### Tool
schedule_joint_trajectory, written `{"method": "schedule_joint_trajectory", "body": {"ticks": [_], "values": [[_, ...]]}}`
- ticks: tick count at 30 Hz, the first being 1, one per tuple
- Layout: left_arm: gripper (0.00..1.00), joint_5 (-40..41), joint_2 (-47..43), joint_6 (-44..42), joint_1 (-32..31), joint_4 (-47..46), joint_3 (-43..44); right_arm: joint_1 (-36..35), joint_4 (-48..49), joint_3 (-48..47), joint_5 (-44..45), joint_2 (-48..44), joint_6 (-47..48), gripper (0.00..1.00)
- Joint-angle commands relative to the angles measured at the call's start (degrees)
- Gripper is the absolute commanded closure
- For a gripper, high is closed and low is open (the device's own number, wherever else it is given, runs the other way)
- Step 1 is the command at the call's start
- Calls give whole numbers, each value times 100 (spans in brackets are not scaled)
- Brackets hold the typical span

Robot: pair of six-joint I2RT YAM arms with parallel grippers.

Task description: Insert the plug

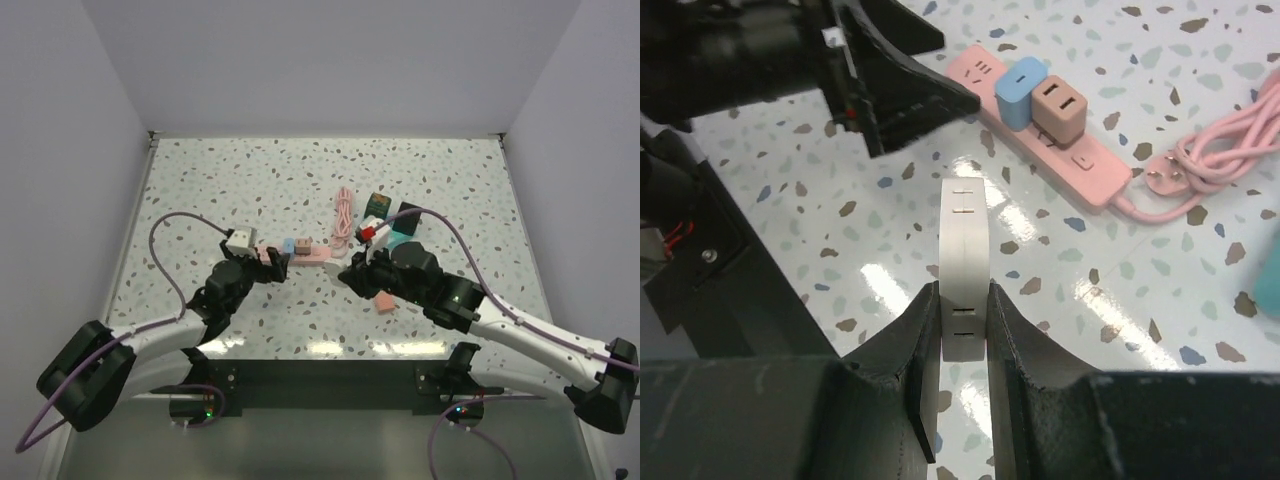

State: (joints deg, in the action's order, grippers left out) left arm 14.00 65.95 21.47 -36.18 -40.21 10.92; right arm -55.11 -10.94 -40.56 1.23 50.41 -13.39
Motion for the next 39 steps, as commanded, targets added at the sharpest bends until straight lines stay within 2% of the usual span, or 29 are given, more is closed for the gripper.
{"method": "schedule_joint_trajectory", "body": {"ticks": [1, 6, 10, 16, 24, 28, 39], "values": [[0, 630, -696, 147, 146, 696, 129, 18, -312, -576, 570, 424, -216, 100], [0, 192, -488, 216, 936, 874, 472, 281, -426, -787, 860, 1048, -445, 100], [0, -177, 529, 226, 1350, 795, 937, 431, -505, -857, 1212, 1575, -551, 100], [0, -696, 1524, 234, 1570, 409, 1404, 607, -392, -919, 1379, 2077, -525, 100], [0, -1267, 2448, 155, 1746, 285, 1888, 976, -137, -910, 1107, 2368, -463, 100], [2, -1829, 2379, 304, 1755, -66, 1563, 1099, -84, -884, 1072, 2394, -393, 100], [9, -2717, 1887, 990, 1738, -1092, 264, 1442, 224, -717, 773, 2552, -428, 100]]}}
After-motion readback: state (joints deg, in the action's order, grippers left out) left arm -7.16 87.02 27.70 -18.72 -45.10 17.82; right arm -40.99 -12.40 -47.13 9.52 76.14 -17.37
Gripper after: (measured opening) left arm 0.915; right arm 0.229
